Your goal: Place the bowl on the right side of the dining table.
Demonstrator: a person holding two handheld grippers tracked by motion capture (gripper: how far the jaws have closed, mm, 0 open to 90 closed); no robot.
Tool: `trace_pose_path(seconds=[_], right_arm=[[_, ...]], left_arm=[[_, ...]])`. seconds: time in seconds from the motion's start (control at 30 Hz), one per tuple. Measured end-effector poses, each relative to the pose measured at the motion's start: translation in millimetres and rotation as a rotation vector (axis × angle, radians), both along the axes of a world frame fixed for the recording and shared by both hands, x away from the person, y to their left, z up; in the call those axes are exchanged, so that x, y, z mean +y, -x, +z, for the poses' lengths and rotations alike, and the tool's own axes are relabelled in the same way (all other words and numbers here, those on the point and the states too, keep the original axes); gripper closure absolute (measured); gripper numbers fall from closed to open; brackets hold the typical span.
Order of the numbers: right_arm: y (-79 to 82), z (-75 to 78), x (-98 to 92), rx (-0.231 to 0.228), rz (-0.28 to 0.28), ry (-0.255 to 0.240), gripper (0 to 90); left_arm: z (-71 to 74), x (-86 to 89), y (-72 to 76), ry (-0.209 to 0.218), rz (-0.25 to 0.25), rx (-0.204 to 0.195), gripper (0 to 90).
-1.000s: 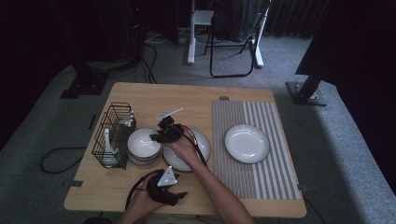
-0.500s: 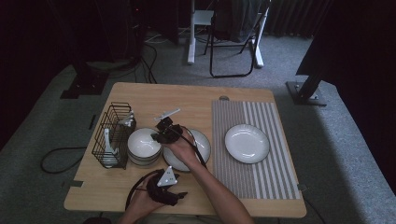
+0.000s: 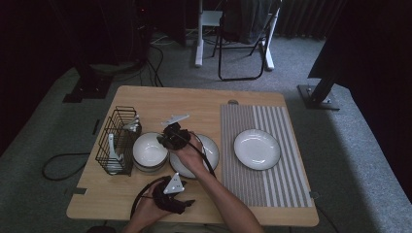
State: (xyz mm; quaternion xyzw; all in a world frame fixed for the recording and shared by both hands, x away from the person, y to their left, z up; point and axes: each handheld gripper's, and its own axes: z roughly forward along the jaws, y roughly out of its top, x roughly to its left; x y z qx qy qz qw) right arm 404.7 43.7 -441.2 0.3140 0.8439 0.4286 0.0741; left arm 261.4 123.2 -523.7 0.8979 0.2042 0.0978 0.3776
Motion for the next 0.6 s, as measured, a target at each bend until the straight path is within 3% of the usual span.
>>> trace_pose_path(seconds=[0.2, 0.33, 0.6], right_arm=[[-1.9, -1.1, -1.1, 0.027, -0.004, -0.022, 81.7], [-4.9, -0.8, -5.3, 0.069, -0.011, -0.08, 81.7], [-9.4, 2.0, -16.5, 0.111, -0.031, -0.136, 81.7]], left_arm=[[-0.1, 0.0, 0.0, 0.001, 0.0, 0.0, 28.7], [0.1, 0.0, 0.0, 0.0, 0.0, 0.001, 28.7], [0.0, 0.0, 0.1, 0.001, 0.0, 0.003, 28.7]])
